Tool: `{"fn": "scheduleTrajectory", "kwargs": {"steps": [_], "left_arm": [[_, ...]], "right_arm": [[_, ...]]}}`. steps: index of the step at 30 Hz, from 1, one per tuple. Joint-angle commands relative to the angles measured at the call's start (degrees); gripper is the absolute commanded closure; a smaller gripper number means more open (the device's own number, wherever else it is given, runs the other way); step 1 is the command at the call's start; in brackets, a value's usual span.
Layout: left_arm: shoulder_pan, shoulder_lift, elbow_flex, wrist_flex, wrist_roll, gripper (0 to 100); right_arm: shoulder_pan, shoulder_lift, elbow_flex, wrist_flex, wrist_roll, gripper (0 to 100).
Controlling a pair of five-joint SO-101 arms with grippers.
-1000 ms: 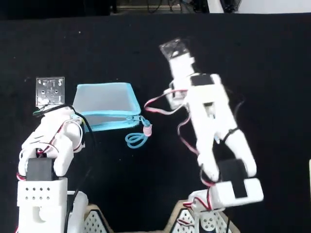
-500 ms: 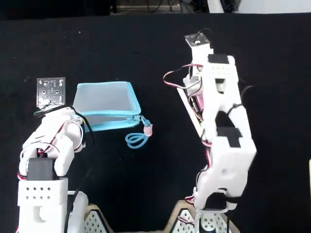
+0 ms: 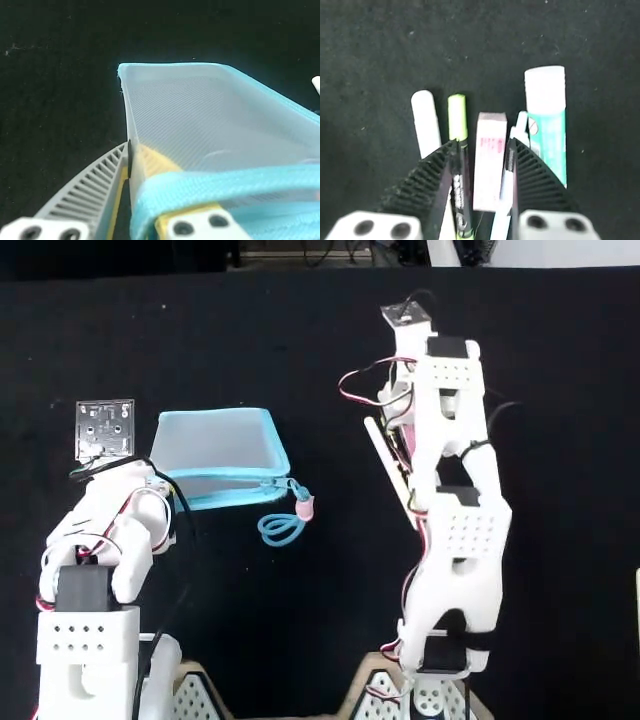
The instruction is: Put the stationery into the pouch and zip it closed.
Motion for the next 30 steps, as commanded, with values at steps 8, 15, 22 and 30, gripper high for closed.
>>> {"fn": "scheduleTrajectory", "kwargs": {"steps": [8,15,22,30], "left_arm": [[0.66,-0.53,-0.48,-0.79,0.7,97],[0.66,-0.53,-0.48,-0.79,0.7,97],[0.66,-0.53,-0.48,-0.79,0.7,97],[0.66,-0.53,-0.48,-0.79,0.7,97]], "right_arm": [[1.76,10.15,-20.7,6.07,0.44,95.5],[1.76,10.68,-36.7,20.22,0.35,98.8],[2.46,6.73,-30.81,20.84,-3.52,98.8],[1.67,-17.27,-2.33,20.04,-4.4,98.8]]}}
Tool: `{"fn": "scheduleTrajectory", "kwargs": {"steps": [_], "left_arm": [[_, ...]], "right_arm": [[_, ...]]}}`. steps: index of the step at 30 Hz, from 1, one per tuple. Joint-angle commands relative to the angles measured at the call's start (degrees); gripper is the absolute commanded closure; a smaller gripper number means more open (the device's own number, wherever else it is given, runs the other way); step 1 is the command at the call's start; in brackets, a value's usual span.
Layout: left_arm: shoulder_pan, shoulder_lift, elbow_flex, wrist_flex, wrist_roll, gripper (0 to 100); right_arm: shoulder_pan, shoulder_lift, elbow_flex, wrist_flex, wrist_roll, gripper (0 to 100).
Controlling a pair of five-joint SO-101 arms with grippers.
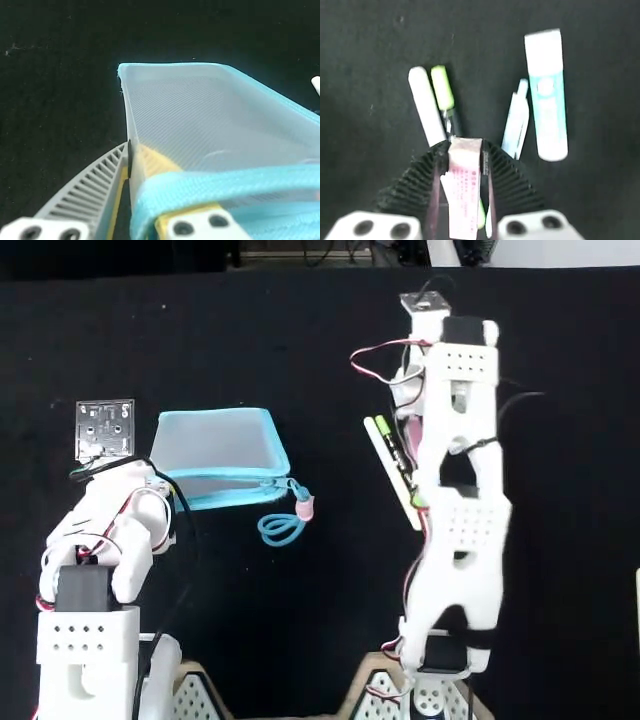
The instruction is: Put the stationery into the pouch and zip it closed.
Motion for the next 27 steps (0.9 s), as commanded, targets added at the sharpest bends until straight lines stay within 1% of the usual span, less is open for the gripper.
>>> {"fn": "scheduleTrajectory", "kwargs": {"steps": [1,4,7,10,13,16,18,20,24,25,27], "left_arm": [[0.66,-0.53,-0.48,-0.79,0.7,97],[0.66,-0.53,-0.48,-0.79,0.7,97],[0.66,-0.44,-0.48,-0.79,0.7,97],[0.92,-0.44,-0.48,-0.79,0.7,97],[1.01,-0.35,-0.48,-0.79,0.7,97],[1.01,-0.35,-0.48,-0.79,0.7,97],[1.01,-0.35,-0.48,-0.79,0.7,97],[0.92,-0.35,-0.48,-0.79,0.7,97],[0.75,-0.35,-0.48,-0.79,0.7,97],[0.75,-0.35,-0.48,-0.79,0.7,97],[0.66,-0.35,-0.48,-0.79,0.7,97]], "right_arm": [[0.79,-17.54,14.73,0.44,-0.35,98.8],[4.04,-27.03,31.6,-4.92,-0.18,98.7],[9.41,-35.38,48.84,-13.63,3.96,98.7],[17.05,-41.8,62.81,-22.33,7.74,98.7],[25.14,-46.29,72.4,-27.87,12.31,98.7],[31.56,-47.52,77.85,-31.65,17.67,98.6],[34.81,-47.52,79.69,-33.76,19.43,98.4],[37.27,-47.52,80.66,-34.02,19.78,94.9],[39.21,-47.52,80.92,-32.09,20.04,83.2],[39.3,-47.52,80.92,-31.91,20.04,81.8],[39.21,-47.52,80.92,-31.82,20.04,82.4]]}}
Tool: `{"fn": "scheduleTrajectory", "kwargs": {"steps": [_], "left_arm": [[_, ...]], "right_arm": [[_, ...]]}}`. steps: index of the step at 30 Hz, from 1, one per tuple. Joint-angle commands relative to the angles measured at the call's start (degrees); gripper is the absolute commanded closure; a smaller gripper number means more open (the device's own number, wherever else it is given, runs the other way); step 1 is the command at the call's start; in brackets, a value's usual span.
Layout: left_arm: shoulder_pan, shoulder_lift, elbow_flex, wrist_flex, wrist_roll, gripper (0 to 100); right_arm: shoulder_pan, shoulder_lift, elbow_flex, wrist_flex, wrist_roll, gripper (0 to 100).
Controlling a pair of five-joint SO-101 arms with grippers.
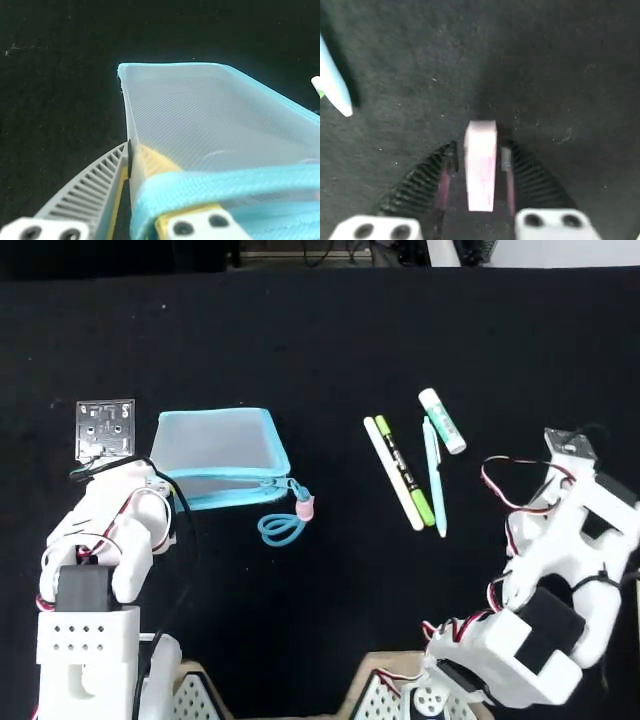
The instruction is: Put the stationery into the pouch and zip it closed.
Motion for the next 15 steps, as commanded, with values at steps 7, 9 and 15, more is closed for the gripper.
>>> {"fn": "scheduleTrajectory", "kwargs": {"steps": [7,9,15], "left_arm": [[0.57,-0.62,0.31,-1.14,0.7,97],[0.57,-0.62,0.31,-1.14,0.7,97],[0.57,-0.62,0.31,-1.14,0.7,97]], "right_arm": [[0.97,-3.03,-0.48,0.88,0.44,84.2],[0.79,-3.03,-1.36,0.88,0.44,84.1],[-0.44,3.38,-6.99,5.45,0.35,84.3]]}}
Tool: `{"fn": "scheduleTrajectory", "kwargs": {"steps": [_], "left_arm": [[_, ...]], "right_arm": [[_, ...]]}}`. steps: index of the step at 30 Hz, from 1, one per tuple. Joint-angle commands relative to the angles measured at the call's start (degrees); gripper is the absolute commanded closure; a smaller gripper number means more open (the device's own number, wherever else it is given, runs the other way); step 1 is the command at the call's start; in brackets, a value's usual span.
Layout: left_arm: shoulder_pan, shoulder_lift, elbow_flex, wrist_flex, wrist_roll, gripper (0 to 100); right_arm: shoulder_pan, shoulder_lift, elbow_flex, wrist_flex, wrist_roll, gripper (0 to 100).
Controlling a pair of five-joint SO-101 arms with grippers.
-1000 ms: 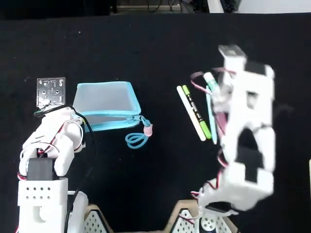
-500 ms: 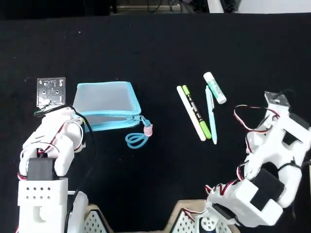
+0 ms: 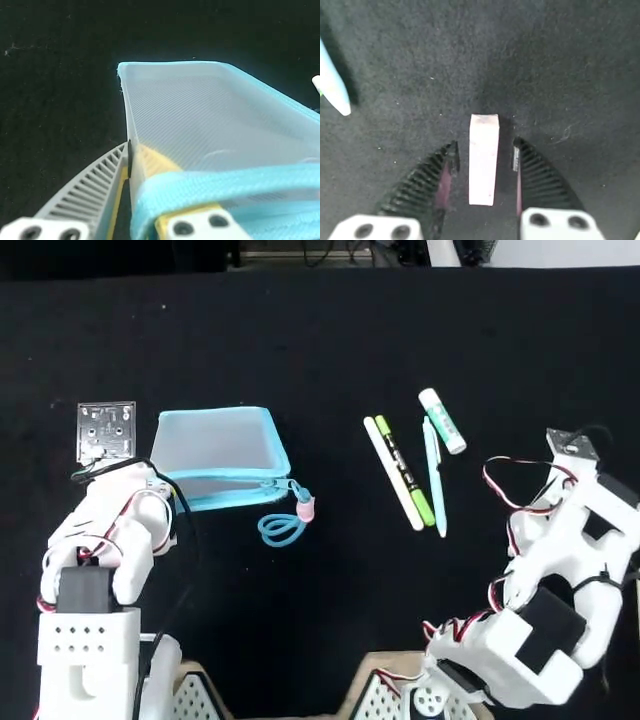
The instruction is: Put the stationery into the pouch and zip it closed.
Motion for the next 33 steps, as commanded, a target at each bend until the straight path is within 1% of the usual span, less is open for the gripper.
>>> {"fn": "scheduleTrajectory", "kwargs": {"steps": [1,5,11,15,16,18,19,21,22,26,33], "left_arm": [[0.4,-0.18,-0.57,-0.79,0.7,97],[0.4,-0.18,-0.57,-0.79,0.7,97],[0.4,-0.18,-0.57,-0.79,0.7,97],[0.4,-0.18,-0.57,-0.79,0.7,97],[0.4,-0.18,-0.57,-0.79,0.7,97],[0.4,-0.18,-0.57,-0.79,0.7,97],[0.4,-0.18,-0.57,-0.79,0.7,97],[0.4,-0.18,-0.57,-0.79,0.7,97],[0.4,-0.18,-0.57,-0.79,0.7,97],[0.4,-0.18,-0.57,-0.79,0.7,97],[0.4,-0.18,-0.57,-0.7,0.7,97]], "right_arm": [[-0.97,3.91,-7.08,5.45,0.0,84.3],[-0.7,11.03,-14.37,9.05,-0.09,84.3],[-0.09,19.82,-21.67,9.32,-0.09,84.3],[-0.35,22.99,-24.13,9.32,-0.09,84.4],[-0.35,23.08,-24.66,9.32,-0.09,85.2],[0.0,22.73,-25.36,9.05,-0.09,93.1],[0.09,22.11,-26.07,9.05,-0.09,98.8],[0.18,19.91,-27.21,9.93,-0.09,97.0],[0.18,18.15,-27.91,11.16,0.0,98.7],[-0.79,9.36,-29.58,18.02,0.35,98.8],[-7.12,-7.96,-25.54,26.64,0.0,98.8]]}}
